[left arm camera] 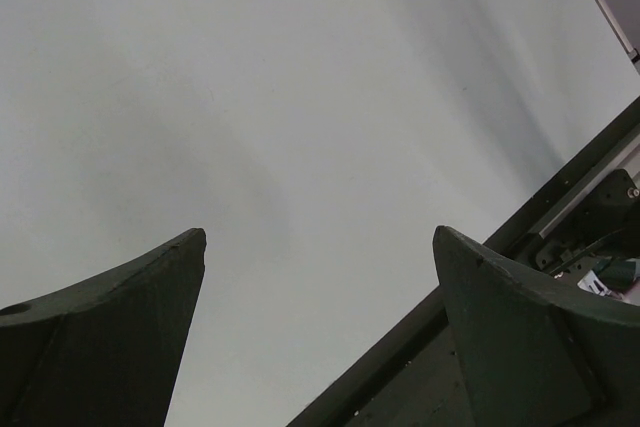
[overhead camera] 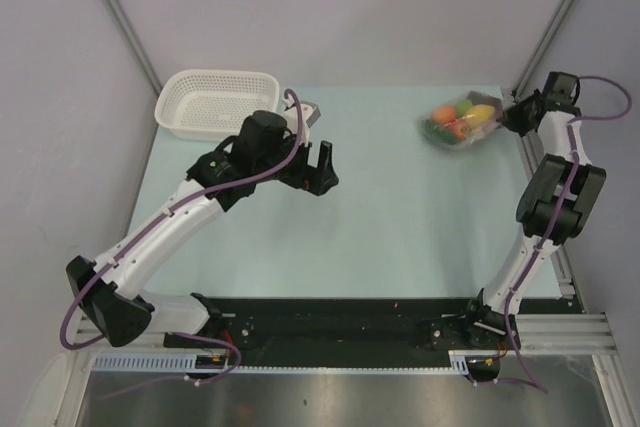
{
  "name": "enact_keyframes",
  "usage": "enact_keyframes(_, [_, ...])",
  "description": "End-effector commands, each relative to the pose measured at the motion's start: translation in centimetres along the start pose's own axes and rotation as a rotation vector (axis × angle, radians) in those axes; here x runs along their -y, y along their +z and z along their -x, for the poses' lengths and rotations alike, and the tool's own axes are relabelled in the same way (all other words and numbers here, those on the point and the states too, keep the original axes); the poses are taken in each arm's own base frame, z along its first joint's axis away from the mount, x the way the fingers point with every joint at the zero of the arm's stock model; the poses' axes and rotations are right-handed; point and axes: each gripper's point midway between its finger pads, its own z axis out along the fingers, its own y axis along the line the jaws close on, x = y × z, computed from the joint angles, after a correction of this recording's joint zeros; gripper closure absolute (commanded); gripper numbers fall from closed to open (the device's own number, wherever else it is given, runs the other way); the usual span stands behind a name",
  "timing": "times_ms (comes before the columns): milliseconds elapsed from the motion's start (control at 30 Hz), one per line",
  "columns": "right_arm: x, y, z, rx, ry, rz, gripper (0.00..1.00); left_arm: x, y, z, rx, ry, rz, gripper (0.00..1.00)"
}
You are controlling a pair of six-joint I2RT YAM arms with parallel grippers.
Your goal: Open the zip-top bag and remove the fake food
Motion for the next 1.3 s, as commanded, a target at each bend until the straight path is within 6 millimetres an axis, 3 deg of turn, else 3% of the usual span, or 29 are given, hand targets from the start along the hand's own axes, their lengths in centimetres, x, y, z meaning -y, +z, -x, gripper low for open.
enact_keyframes(0, [-3.9,-8.9,3.2,0.118,-0.147,-0.034,1.00,1.0,-0.2,1.7,0.044,-0.014,-0.047,0.00])
enact_keyframes(67, [-3.4,-10.6,2.9,0.119,-0.173,-0.110,1.00,1.2,0.0,1.6,0.039,-0.018,-0.057,0.00])
enact_keyframes(200, [-5.9,-12.7,2.0,0.169,-0.319,-0.163,1.00,1.3,0.6,0.6,0.020,-0.044,-0.073,0.00])
enact_keyframes(267, [-8.6,-12.8,0.6,0.189,-0.409,-0.159,1.00,1.4,0.8,0.3,0.011,-0.053,-0.080,0.00])
enact_keyframes(367, [-10.6,-10.3,-2.0,0.133,-0.466,-0.136,1.00,1.6,0.8,-0.4,-0.005,-0.073,-0.091,0.00])
enact_keyframes(400, [-10.1,-7.7,-3.3,0.079,-0.478,-0.153,1.00,1.6,0.8,-0.7,-0.013,-0.081,-0.092,0.00])
enact_keyframes(433, [-11.7,-7.2,-4.4,0.057,-0.500,-0.108,1.00,1.6,0.7,-0.8,-0.016,-0.085,-0.097,0.00])
enact_keyframes(500, [-11.8,-5.2,-6.4,-0.001,-0.538,-0.124,1.00,1.7,0.5,-1.3,-0.024,-0.095,-0.101,0.00])
enact_keyframes(533, [-11.2,-3.2,-8.2,-0.052,-0.555,-0.137,0.99,1.7,0.4,-1.3,-0.021,-0.096,-0.104,0.00])
enact_keyframes(600, [-12.7,-2.6,-10.8,-0.106,-0.580,-0.097,0.92,1.6,0.1,-1.7,-0.019,-0.097,-0.098,0.00])
enact_keyframes(633, [-12.9,-2.0,-12.0,-0.141,-0.582,-0.077,0.83,1.5,0.1,-1.7,-0.017,-0.097,-0.093,0.00])
enact_keyframes(667, [-13.3,-1.9,-12.9,-0.165,-0.583,-0.054,0.57,1.4,0.1,-1.7,-0.015,-0.097,-0.090,0.00])
enact_keyframes(733, [-13.8,-1.9,-13.5,-0.195,-0.577,-0.020,0.35,1.3,0.0,-1.5,-0.009,-0.097,-0.084,0.00])
enact_keyframes(767, [-13.9,-2.2,-13.3,-0.195,-0.578,-0.014,0.19,1.4,0.0,-1.4,-0.007,-0.097,-0.085,0.00])
enact_keyframes(800, [-14.1,-2.6,-12.8,-0.187,-0.584,-0.003,0.13,1.4,0.1,-1.4,-0.008,-0.096,-0.086,0.00])
enact_keyframes(933, [-15.0,-4.6,-9.8,-0.146,-0.534,0.074,0.04,1.3,0.5,-1.3,-0.014,-0.094,-0.086,0.00])
enact_keyframes(967, [-16.1,-5.7,-9.5,-0.132,-0.541,0.128,0.00,1.2,0.7,-1.2,-0.013,-0.091,-0.082,0.00])
enact_keyframes(1133, [-20.6,-8.0,-11.3,-0.218,-0.522,0.384,0.00,1.0,1.6,-1.0,-0.035,-0.098,-0.081,0.00])
enact_keyframes(1267, [-22.7,-9.0,-12.5,-0.253,-0.517,0.486,0.00,1.1,1.7,-0.7,-0.033,-0.095,-0.090,0.00])
